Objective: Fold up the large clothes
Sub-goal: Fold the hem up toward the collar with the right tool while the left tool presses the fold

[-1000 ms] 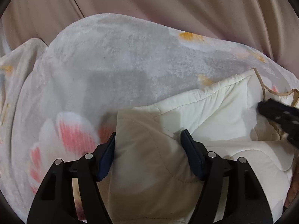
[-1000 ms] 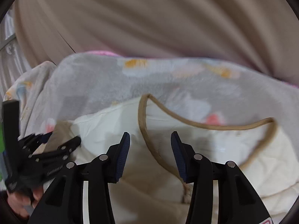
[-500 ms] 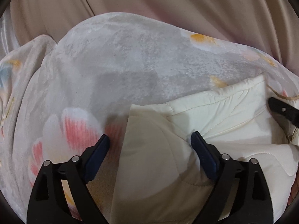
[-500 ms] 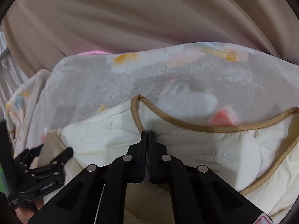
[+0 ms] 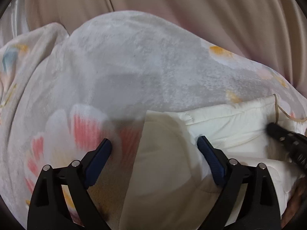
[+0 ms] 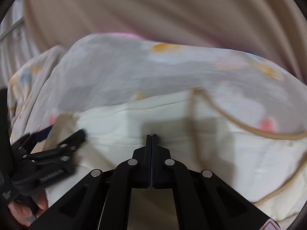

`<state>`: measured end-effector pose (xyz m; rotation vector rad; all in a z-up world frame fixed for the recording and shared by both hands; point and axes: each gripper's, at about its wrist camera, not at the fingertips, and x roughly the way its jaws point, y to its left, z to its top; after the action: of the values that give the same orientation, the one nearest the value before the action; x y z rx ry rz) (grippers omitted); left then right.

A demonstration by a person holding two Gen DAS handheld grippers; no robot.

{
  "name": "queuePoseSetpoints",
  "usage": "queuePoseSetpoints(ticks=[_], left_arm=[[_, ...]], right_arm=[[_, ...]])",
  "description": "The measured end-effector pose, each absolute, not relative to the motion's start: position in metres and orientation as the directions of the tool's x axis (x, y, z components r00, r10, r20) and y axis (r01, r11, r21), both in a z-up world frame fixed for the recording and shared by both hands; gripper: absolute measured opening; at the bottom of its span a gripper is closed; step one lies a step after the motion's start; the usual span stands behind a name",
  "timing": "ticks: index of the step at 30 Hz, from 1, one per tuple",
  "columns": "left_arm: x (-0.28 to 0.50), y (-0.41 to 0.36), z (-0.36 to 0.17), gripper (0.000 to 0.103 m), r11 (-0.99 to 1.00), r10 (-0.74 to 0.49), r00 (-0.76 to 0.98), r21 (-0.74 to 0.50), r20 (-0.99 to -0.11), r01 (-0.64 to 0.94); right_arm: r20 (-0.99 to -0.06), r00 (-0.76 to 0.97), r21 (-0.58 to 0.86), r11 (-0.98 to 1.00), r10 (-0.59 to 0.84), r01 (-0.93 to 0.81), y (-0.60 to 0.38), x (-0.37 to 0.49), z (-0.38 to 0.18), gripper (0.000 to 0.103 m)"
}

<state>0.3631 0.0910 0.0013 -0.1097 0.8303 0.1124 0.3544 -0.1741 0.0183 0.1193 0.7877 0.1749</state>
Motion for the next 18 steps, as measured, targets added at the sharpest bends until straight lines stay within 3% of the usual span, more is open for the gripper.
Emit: queuePoseSetpoints(ticks=[3, 6, 8, 11, 12, 14, 18], left_arm=[[0.364, 0.091, 0.004, 0.091, 0.986, 0.073, 0.671, -0.047, -0.738, -0.159], [0.361, 0.091, 0.016, 0.090, 0.987, 0.060, 0.713, -0.067, -0.698, -0.148], [0.365, 0.089, 0.015, 0.091, 0.984, 0.105, 0.703, -0.028, -0.703, -0.175], [0.381, 0.090, 0.005, 0.092, 0.986, 0.098, 0.646, -0.016, -0.757, -0.168], [0.381, 0.091, 0.006, 0.092, 0.985, 0.093, 0.650, -0.024, -0.754, -0.169], [0.380, 0.092, 0.006, 0.093, 0.986, 0.102, 0.655, -0.011, -0.749, -0.165], [0.365, 0.093, 0.015, 0.089, 0.987, 0.110, 0.686, -0.001, -0.719, -0.159]], right_arm=[[-0.681, 0.711, 0.230, 0.973, 0.174, -0.019, -0.207, 0.345, 0.022, 0.000], [-0.632, 0.734, 0.267, 0.959, 0.247, -0.093, -0.199, 0.324, 0.036, 0.012], [-0.636, 0.712, 0.238, 0.953, 0.297, -0.185, -0.176, 0.316, 0.039, 0.011], [-0.730, 0.654, 0.086, 0.976, 0.198, -0.200, -0.149, 0.324, 0.015, 0.008], [-0.753, 0.634, 0.077, 0.980, 0.177, -0.182, -0.150, 0.327, 0.006, 0.001], [-0.743, 0.642, 0.140, 0.982, 0.188, -0.126, -0.177, 0.322, 0.007, 0.000], [-0.717, 0.694, 0.150, 0.987, 0.066, 0.061, -0.254, 0.281, 0.023, 0.000]])
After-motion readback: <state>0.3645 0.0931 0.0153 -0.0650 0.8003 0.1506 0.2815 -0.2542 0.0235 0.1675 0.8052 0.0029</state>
